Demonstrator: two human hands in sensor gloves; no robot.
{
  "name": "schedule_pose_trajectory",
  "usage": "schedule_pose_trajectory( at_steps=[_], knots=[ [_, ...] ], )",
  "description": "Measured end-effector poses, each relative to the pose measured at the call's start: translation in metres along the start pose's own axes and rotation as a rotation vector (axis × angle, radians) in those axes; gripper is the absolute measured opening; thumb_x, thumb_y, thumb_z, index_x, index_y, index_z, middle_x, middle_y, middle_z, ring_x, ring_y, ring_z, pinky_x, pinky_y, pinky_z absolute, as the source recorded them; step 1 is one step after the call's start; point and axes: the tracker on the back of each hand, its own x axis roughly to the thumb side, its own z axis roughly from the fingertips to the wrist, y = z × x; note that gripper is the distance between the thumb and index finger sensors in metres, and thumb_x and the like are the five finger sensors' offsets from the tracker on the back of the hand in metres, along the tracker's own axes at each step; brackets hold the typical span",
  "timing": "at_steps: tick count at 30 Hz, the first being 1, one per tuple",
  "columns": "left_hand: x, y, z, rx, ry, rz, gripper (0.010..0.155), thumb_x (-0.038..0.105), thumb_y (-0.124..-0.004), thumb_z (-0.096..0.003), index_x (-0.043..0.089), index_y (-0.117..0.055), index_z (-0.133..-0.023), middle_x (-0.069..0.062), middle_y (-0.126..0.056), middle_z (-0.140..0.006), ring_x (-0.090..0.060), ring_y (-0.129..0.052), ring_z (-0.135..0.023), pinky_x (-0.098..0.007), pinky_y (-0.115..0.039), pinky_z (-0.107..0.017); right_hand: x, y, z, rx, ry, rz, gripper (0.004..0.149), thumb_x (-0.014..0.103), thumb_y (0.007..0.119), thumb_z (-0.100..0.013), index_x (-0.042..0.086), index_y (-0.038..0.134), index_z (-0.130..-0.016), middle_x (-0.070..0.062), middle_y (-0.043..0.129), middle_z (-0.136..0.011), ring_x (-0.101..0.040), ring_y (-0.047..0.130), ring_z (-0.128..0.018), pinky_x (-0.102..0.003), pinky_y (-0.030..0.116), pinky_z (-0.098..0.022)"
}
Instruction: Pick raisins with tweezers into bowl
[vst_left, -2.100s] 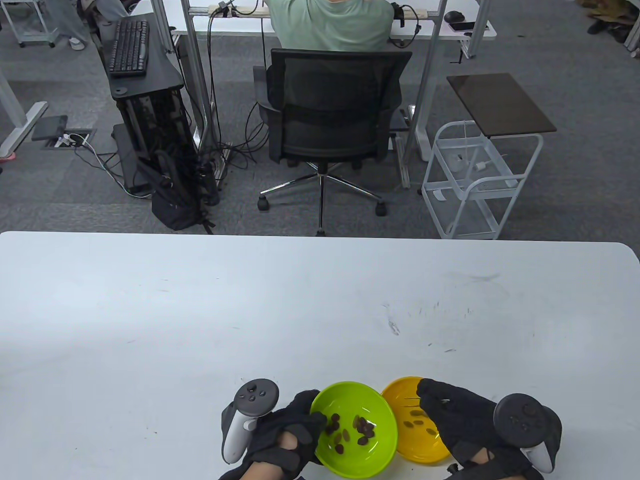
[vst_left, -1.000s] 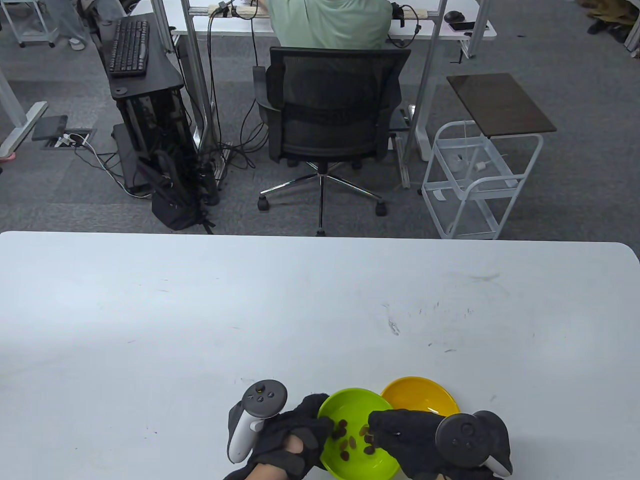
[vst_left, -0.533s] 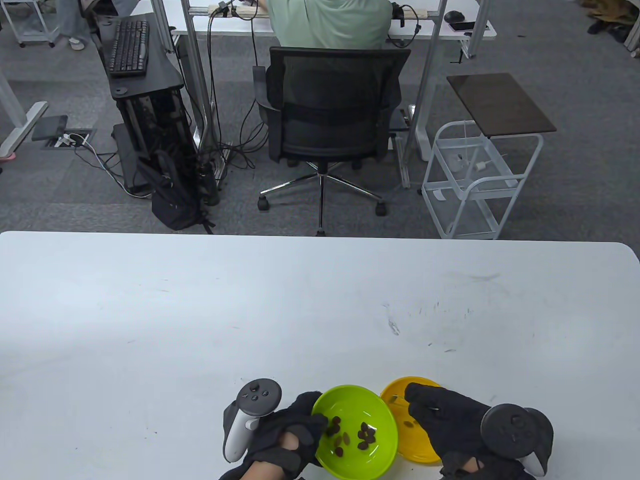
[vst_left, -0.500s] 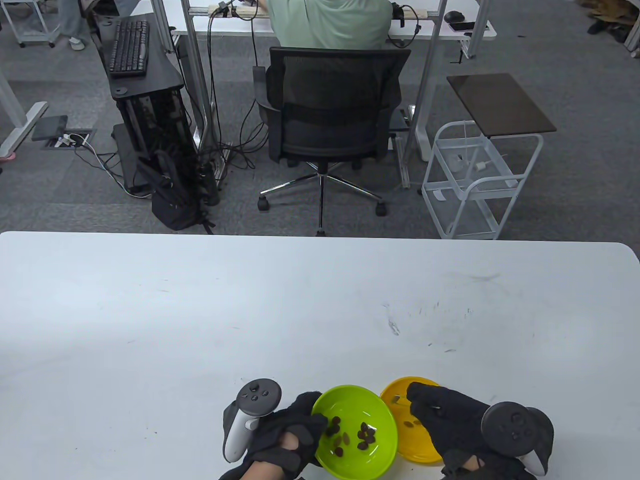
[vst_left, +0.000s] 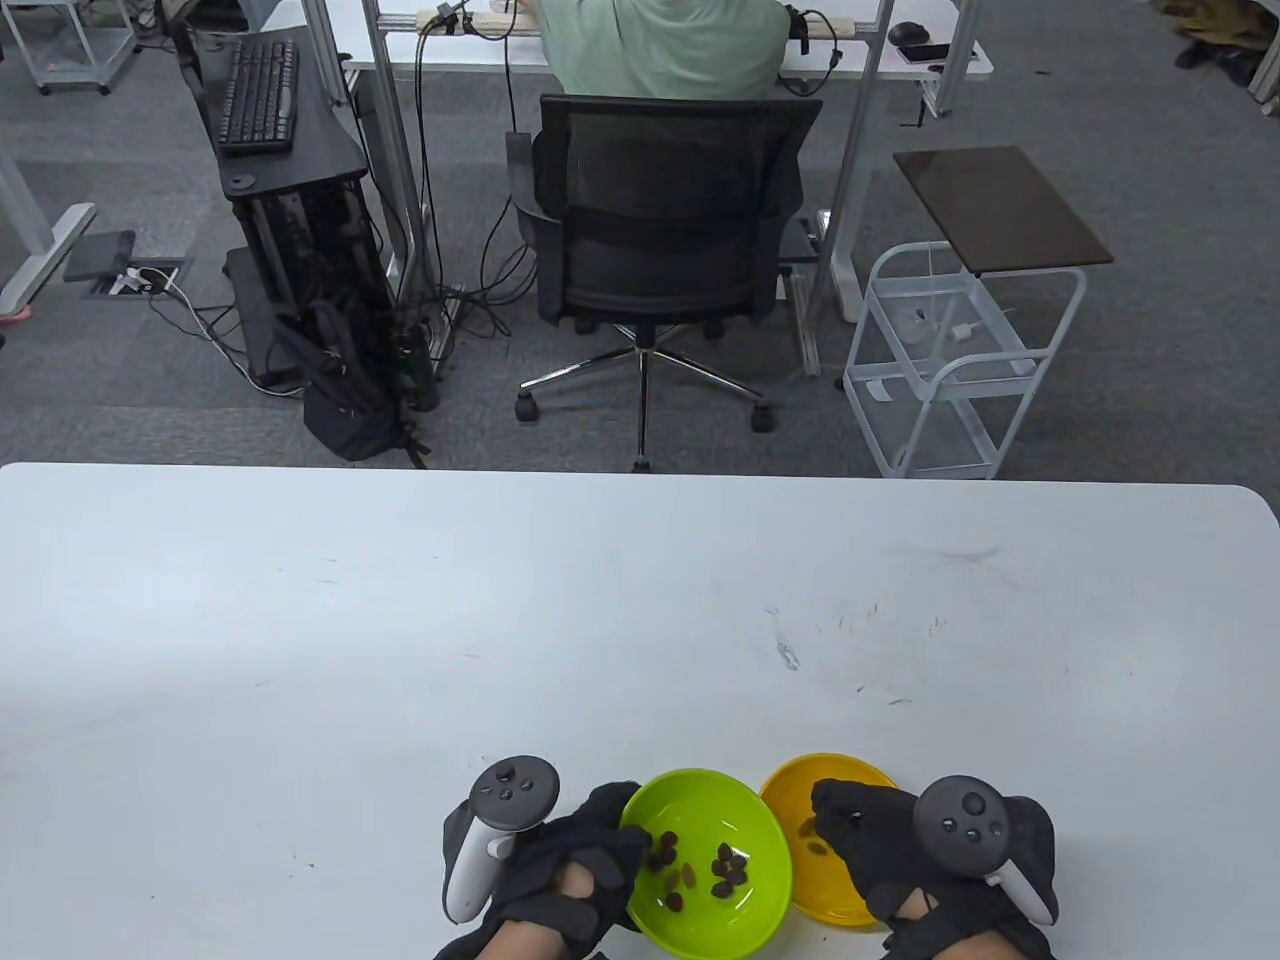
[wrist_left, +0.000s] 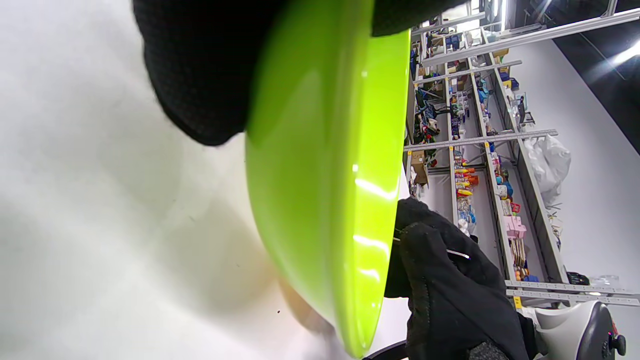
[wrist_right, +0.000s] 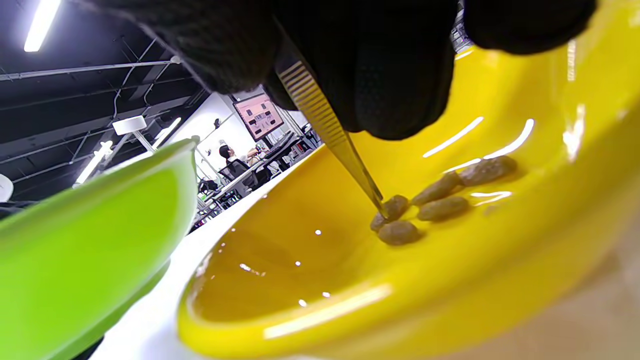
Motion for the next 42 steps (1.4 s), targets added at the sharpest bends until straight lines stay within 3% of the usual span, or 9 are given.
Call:
schedule_pose_trajectory(
  at_steps=[11,14,19,24,36,42],
  knots=[
    [0.001,-0.002,-0.001,-0.006,-0.005,-0.004,0.065,0.03,-0.067,-0.0516,0.011,-0.045,-0.11,-0.016,-0.065,-0.104,-0.04,-0.1,-0.076,-0.034,-0.098,-0.042,0.043,-0.034,0.021,-0.186,-0.194,-0.191,0.04,0.041,0.085,-0.05,0.02,0.089,-0.085,-0.008,0.091,-0.078,-0.029,0.102,-0.052,-0.048,0.083,-0.034],
    [0.003,-0.003,0.0,-0.01,-0.012,-0.001,0.065,0.03,-0.066,-0.0516,0.012,-0.045,-0.11,-0.016,-0.065,-0.104,-0.039,-0.1,-0.076,-0.033,-0.098,-0.043,0.06,-0.024,0.023,-0.125,-0.24,-0.222,0.038,0.042,0.085,-0.051,0.024,0.089,-0.084,-0.009,0.091,-0.077,-0.029,0.102,-0.051,-0.049,0.083,-0.033],
    [0.003,-0.004,0.0,-0.01,-0.018,-0.005,0.065,0.03,-0.067,-0.0516,0.012,-0.045,-0.11,-0.016,-0.065,-0.104,-0.039,-0.1,-0.076,-0.033,-0.098,-0.042,0.082,0.0,0.024,-0.052,-0.299,-0.163,0.044,0.045,0.085,-0.05,0.017,0.091,-0.083,-0.01,0.095,-0.071,-0.028,0.105,-0.045,-0.047,0.085,-0.03],
    [0.002,-0.004,0.0,-0.01,-0.016,-0.001,0.065,0.03,-0.067,-0.0516,0.012,-0.045,-0.11,-0.016,-0.065,-0.104,-0.04,-0.1,-0.076,-0.033,-0.098,-0.042,0.089,0.013,0.025,-0.097,-0.223,-0.115,0.045,0.047,0.086,-0.049,0.015,0.094,-0.079,-0.01,0.098,-0.065,-0.026,0.108,-0.039,-0.045,0.087,-0.026],
    [0.003,-0.006,-0.001,-0.014,-0.012,-0.013,0.065,0.03,-0.066,-0.0518,0.012,-0.045,-0.11,-0.016,-0.065,-0.104,-0.04,-0.1,-0.076,-0.033,-0.098,-0.042,0.086,0.024,0.024,-0.105,-0.066,-0.205,0.047,0.05,0.086,-0.049,0.013,0.095,-0.077,-0.011,0.099,-0.061,-0.025,0.11,-0.035,-0.042,0.089,-0.024],
    [0.003,-0.006,-0.002,-0.008,-0.007,-0.025,0.065,0.03,-0.067,-0.0517,0.012,-0.045,-0.11,-0.016,-0.065,-0.104,-0.04,-0.1,-0.076,-0.034,-0.098,-0.042,0.086,0.027,0.023,-0.081,-0.068,-0.225,0.048,0.05,0.086,-0.049,0.012,0.095,-0.077,-0.011,0.099,-0.06,-0.024,0.11,-0.034,-0.042,0.09,-0.024]
  ],
)
